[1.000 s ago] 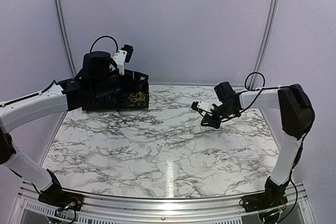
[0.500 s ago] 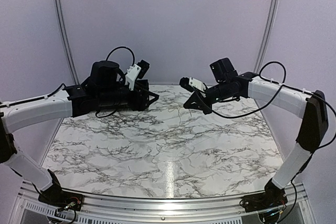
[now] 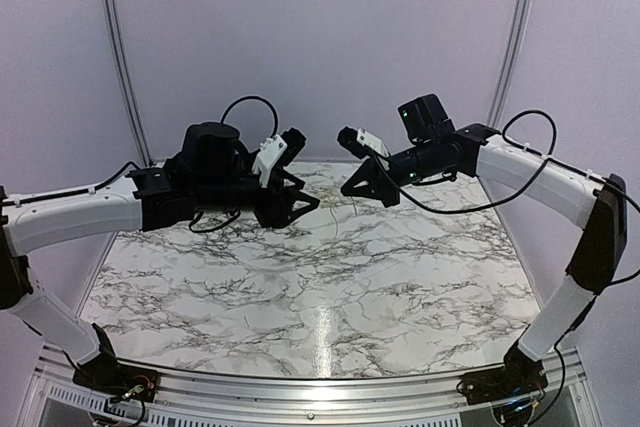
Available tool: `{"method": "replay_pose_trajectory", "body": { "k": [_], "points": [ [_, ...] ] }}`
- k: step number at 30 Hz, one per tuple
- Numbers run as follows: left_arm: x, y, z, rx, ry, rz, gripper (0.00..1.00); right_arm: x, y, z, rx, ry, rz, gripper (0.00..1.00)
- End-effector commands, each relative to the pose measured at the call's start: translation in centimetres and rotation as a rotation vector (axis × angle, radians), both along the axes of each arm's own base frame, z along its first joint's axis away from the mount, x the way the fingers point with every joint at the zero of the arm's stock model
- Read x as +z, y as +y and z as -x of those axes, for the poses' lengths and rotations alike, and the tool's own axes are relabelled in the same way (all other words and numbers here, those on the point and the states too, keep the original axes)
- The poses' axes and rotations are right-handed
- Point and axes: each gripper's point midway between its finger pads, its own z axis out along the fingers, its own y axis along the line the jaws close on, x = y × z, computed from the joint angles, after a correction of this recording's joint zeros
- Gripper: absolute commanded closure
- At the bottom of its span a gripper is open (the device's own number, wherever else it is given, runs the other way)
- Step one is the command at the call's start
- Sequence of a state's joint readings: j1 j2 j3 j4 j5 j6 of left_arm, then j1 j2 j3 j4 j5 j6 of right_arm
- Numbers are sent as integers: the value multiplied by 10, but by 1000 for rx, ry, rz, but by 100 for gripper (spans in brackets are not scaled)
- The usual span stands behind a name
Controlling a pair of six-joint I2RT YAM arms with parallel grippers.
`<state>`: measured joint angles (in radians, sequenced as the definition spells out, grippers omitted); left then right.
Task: Untangle the cables
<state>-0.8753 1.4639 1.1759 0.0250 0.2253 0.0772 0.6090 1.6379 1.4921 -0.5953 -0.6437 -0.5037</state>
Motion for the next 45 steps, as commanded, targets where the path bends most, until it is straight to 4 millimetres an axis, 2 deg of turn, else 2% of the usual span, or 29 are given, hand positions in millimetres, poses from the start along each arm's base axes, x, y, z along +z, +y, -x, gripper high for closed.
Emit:
{"method": "replay_pose_trajectory", "body": {
  "k": [1,8,16,17,18,20,21,25,29,31,33,37,40,45],
  "points": [
    [-5,-8,-13,20,-34,-29,41,21,6,7,28,4,-46,100],
    [-12,-25,-21,-20,-51,-51,57,32,9,12,53,3,-76,100],
    [-11,-30,-34,14,-56,-47,100,21,4,8,22,6,-47,100],
    [-11,-29,-38,31,-54,-44,100,21,2,6,11,6,-44,96],
    [-10,-26,-43,51,-52,-38,100,21,0,4,-4,8,-44,86],
    [-7,-18,-58,114,-36,-20,100,22,-9,-4,-47,14,-42,68],
    [-5,-13,-66,146,-26,-11,100,23,-15,-8,-67,18,-46,63],
    [0,9,-97,264,-13,-6,100,25,-47,-25,-169,45,-58,55],
    [-5,47,-138,432,-17,-67,100,13,-78,-37,-258,50,-35,54],
    [-8,70,-162,533,-15,-115,100,-5,-92,-40,-296,44,8,53],
    [-7,85,-182,594,-18,-147,100,-18,-103,-41,-327,47,31,53],
    [-15,117,-214,751,-89,-312,100,-25,-110,-34,-336,56,39,53],
    [-26,139,-233,838,-93,-361,100,-29,-112,-32,-348,58,44,53],
    [-48,149,-256,870,-73,-405,100,-36,-117,-27,-358,63,63,53]
  ]
}}
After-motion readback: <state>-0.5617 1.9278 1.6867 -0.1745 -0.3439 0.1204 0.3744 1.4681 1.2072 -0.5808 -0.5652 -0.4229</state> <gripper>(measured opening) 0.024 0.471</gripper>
